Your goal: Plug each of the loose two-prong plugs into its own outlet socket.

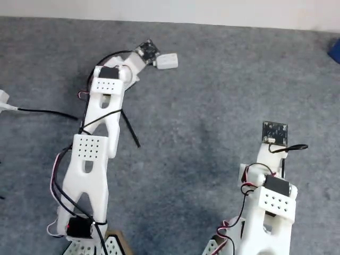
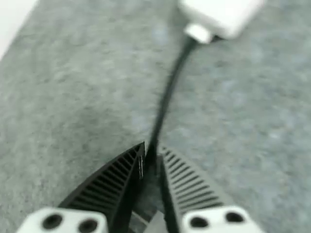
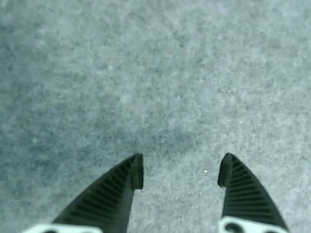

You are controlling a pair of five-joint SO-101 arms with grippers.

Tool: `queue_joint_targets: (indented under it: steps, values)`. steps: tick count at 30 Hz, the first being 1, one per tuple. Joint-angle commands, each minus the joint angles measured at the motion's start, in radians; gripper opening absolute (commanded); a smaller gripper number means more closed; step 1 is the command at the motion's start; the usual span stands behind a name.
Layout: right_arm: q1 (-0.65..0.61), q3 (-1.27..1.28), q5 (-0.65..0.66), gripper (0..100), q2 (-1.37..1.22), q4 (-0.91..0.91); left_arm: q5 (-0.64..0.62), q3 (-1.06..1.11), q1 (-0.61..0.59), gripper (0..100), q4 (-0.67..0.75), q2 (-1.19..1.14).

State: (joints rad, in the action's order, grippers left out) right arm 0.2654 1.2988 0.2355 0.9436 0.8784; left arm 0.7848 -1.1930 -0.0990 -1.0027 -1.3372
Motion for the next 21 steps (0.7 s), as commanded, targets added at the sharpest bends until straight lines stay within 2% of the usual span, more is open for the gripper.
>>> queue_joint_targets:
  steps: [1, 5, 11, 15, 21]
  values:
    - [-0.012, -0.002, 0.009, 24.9, 0.024, -0.013, 0.035, 0.004, -0.008, 1, -0.112, 0.001]
    - [-0.012, -0.002, 0.009, 24.9, 0.024, -0.016, 0.031, -0.142, 0.012, 1, -0.292, 0.024]
    - [-0.012, -0.001, 0.008, 24.9, 0.018, -0.019, 0.028, -0.484, 0.119, 1, -0.77, 0.117]
    - [-0.013, 0.001, 0.006, 24.9, 0.016, -0.042, -0.092, -0.438, 0.168, 1, -0.786, 0.308]
    - [-0.013, 0.016, 0.006, 24.9, 0.016, -0.047, -0.115, -0.277, 0.274, 1, -0.786, 0.671]
